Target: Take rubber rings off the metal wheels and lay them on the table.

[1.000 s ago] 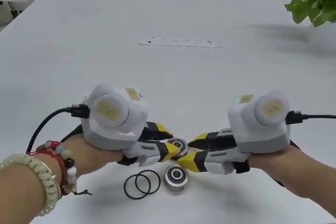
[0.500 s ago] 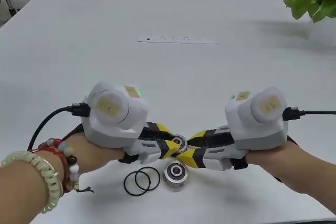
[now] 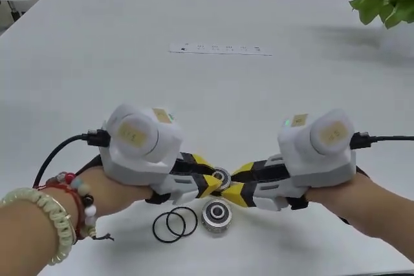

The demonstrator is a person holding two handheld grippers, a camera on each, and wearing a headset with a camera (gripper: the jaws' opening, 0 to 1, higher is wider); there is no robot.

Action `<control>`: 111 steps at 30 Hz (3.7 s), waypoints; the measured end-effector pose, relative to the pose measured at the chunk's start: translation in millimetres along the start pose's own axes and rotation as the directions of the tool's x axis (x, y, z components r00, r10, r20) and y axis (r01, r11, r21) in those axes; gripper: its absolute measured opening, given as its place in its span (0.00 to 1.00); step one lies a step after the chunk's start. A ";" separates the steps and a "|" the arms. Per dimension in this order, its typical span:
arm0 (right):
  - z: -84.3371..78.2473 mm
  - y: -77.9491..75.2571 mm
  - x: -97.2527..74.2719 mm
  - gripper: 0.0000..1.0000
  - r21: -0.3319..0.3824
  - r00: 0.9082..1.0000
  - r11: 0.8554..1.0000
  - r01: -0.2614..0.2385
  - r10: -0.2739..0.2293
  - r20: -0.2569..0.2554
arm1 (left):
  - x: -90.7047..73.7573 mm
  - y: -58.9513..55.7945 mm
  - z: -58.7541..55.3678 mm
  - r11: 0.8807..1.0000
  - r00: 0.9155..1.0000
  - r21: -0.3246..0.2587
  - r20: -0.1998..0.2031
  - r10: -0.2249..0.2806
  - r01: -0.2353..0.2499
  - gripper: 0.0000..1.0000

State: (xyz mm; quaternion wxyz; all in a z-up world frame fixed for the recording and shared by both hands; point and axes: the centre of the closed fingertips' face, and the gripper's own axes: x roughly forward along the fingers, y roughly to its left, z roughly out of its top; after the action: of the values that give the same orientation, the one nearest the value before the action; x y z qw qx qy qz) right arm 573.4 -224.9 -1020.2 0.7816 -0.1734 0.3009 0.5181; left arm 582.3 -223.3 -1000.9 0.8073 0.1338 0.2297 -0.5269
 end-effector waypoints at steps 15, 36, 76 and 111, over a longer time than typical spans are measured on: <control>-4.5 -1.8 -2.9 0.06 -0.014 1.000 1.000 -0.001 0.001 -0.030 | 0.0 -0.1 0.2 1.000 1.000 -0.008 0.011 0.004 -0.004 0.13; 3.3 -1.7 -0.7 0.21 0.054 0.999 0.999 0.001 -0.002 0.032 | 0.2 -1.3 0.4 1.000 1.000 0.003 0.013 -0.007 0.007 0.13; -4.4 -2.8 -9.5 0.04 0.146 0.999 0.989 -0.032 0.030 0.015 | 0.6 -1.4 0.4 1.000 1.000 0.008 0.012 -0.007 0.007 0.13; -1.0 -0.8 -5.1 0.15 0.006 1.000 1.000 -0.013 0.013 0.013 | 0.5 -2.3 0.0 1.000 1.000 0.014 0.009 -0.013 0.013 0.13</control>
State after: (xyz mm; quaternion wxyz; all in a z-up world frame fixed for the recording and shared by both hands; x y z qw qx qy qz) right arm 572.4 -229.4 -1017.6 0.7807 -0.1656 0.2985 0.5235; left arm 580.4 -224.7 -1001.0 0.8040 0.1356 0.2230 -0.5344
